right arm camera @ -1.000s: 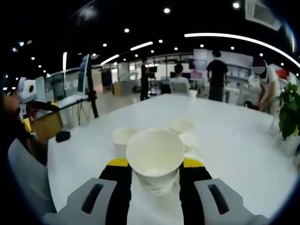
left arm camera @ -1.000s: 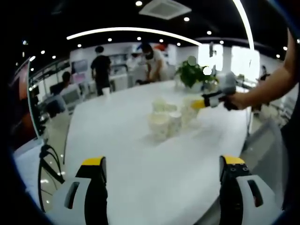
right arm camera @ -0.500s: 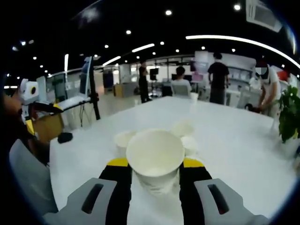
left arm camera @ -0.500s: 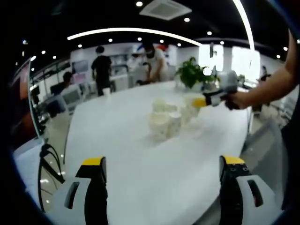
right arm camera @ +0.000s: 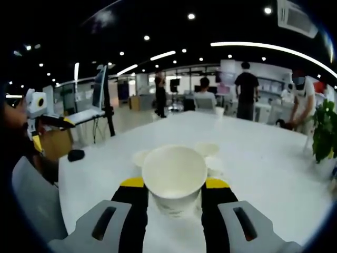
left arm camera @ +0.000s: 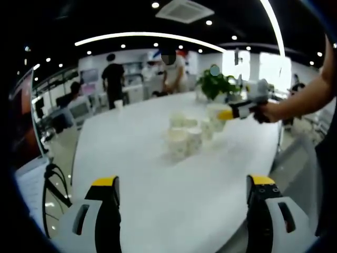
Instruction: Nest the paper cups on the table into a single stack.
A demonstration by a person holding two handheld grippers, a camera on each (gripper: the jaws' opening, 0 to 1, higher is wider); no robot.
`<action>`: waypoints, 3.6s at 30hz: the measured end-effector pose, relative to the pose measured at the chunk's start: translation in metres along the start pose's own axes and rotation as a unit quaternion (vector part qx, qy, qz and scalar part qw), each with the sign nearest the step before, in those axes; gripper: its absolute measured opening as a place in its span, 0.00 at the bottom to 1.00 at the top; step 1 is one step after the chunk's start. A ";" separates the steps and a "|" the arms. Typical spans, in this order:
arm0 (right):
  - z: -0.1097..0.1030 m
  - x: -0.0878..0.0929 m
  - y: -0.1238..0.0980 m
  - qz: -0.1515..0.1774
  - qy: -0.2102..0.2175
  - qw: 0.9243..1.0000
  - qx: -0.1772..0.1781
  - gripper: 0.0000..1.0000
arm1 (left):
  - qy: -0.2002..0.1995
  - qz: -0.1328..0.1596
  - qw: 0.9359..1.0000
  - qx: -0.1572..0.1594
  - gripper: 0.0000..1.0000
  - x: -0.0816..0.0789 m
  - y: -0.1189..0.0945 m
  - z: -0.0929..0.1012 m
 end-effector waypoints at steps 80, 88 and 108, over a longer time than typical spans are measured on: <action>-0.102 0.000 -0.041 0.053 -0.032 0.994 -0.093 0.35 | 0.013 0.002 1.000 0.010 1.00 -0.006 0.003 0.005; -0.107 -0.001 -0.043 0.065 -0.039 0.993 -0.094 0.35 | 0.010 0.000 1.000 0.012 1.00 -0.005 0.001 0.007; -0.111 0.020 -0.026 0.045 -0.055 0.989 -0.129 0.35 | 0.008 -0.002 1.000 0.014 1.00 -0.010 0.007 0.005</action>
Point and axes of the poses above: the point that each gripper's makers call its tool centre point, and the gripper's own axes: y roughly forward along the fingers, z roughly to its right, x roughly out of its underside, the point moved 6 cm from there along -y, roughly backward along the fingers, and after that the axes turned 2 degrees about -x, right-handed, at the moved point
